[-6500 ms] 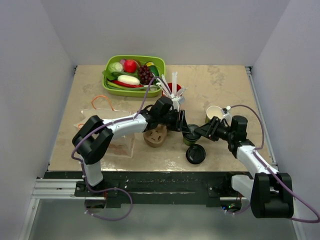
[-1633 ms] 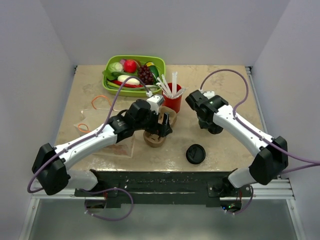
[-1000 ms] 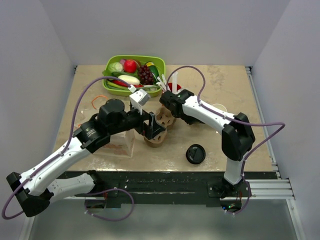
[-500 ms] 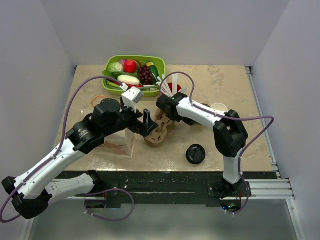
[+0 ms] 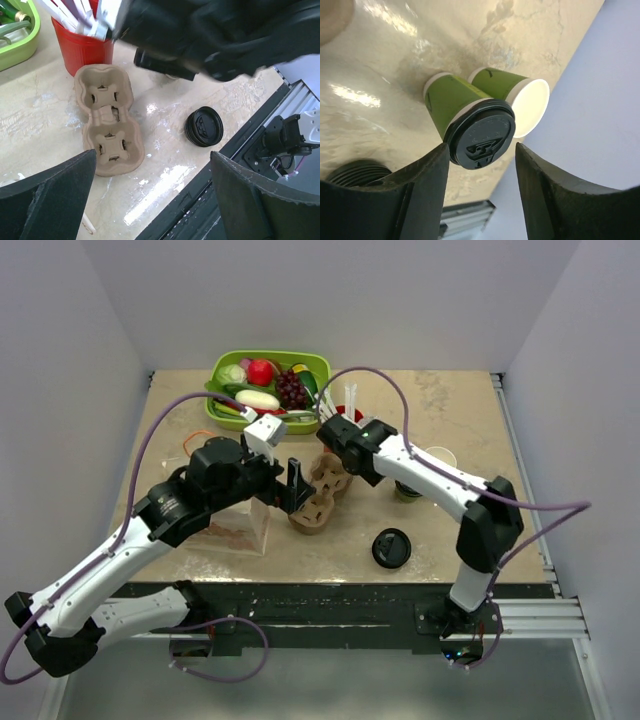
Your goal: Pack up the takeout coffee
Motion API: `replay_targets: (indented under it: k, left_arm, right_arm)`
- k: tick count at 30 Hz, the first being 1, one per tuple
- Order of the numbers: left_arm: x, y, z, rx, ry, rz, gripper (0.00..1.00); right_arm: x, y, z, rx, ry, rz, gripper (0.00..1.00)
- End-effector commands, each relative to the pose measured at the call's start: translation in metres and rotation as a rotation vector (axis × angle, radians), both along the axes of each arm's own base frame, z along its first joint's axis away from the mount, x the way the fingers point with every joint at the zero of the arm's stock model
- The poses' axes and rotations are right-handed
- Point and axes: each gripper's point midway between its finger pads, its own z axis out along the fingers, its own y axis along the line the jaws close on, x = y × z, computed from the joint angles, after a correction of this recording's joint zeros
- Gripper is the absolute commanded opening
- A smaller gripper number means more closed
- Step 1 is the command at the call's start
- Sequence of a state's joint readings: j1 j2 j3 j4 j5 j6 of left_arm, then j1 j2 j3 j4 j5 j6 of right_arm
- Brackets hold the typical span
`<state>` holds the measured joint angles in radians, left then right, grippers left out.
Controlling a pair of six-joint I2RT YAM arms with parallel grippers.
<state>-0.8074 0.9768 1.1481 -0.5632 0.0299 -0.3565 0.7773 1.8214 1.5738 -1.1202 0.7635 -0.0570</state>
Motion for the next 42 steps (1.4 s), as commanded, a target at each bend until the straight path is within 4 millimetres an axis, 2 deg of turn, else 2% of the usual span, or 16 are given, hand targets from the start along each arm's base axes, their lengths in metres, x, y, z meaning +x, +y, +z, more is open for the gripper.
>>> replay_targets:
  k: [1,6,9,11,12,13,16,17,18,21,24,27,34,36,39,42]
  left_arm:
    - [0.003,-0.006,0.021,-0.043,-0.040,-0.006,1.00]
    - [0.007,-0.007,0.022,-0.054,-0.040,0.005,1.00]
    - [0.007,-0.009,0.019,-0.055,-0.025,0.009,1.00]
    - [0.008,-0.010,0.014,-0.049,-0.011,0.011,1.00]
    - [0.008,-0.010,0.012,-0.052,0.000,0.019,1.00]
    - [0.007,-0.010,0.011,-0.053,0.005,0.019,1.00]
    - [0.008,-0.012,0.000,-0.042,0.034,0.024,1.00]
    - [0.010,-0.013,-0.004,-0.036,0.041,0.026,1.00]
    - [0.009,-0.014,-0.006,-0.034,0.048,0.021,1.00]
    - [0.009,-0.018,-0.013,-0.034,0.067,0.009,1.00]
    - [0.008,-0.022,-0.018,-0.042,0.074,-0.005,1.00]
    - [0.009,-0.025,-0.022,-0.049,0.087,-0.007,1.00]
    - [0.008,-0.032,-0.024,-0.057,0.103,-0.028,1.00]
    - [0.009,-0.030,-0.024,-0.054,0.099,-0.019,1.00]
    - [0.010,-0.029,-0.022,-0.052,0.089,-0.016,1.00]
    - [0.011,-0.028,-0.020,-0.051,0.083,-0.012,1.00]
  right_arm:
    - [-0.002,0.018,0.041,0.245,-0.122,0.021,0.60]
    - [-0.001,0.039,0.070,0.524,-0.252,-0.029,0.72]
    - [-0.005,0.060,0.086,0.734,-0.286,-0.047,0.73]
    - [-0.008,0.067,0.087,0.820,-0.297,-0.066,0.75]
    - [-0.010,0.063,0.093,0.883,-0.336,-0.135,0.78]
    - [-0.010,0.056,0.093,0.908,-0.361,-0.187,0.86]
    - [-0.007,0.019,0.073,1.008,-0.341,-0.421,0.87]
    - [-0.010,0.004,0.056,1.006,-0.314,-0.492,0.87]
    - [-0.006,-0.019,0.049,1.023,-0.334,-0.598,0.86]
    - [-0.019,-0.057,0.036,0.970,-0.386,-0.746,0.87]
    - [-0.024,-0.081,0.025,0.976,-0.414,-0.833,0.88]
    - [-0.026,-0.094,0.009,1.005,-0.402,-0.948,0.84]
    - [-0.016,-0.085,-0.017,1.129,-0.368,-1.012,0.71]
    - [-0.011,-0.072,-0.024,1.185,-0.321,-1.003,0.68]
    - [-0.003,-0.056,-0.028,1.260,-0.275,-0.978,0.61]
    - [0.010,-0.049,-0.024,1.316,-0.298,-0.959,0.57]
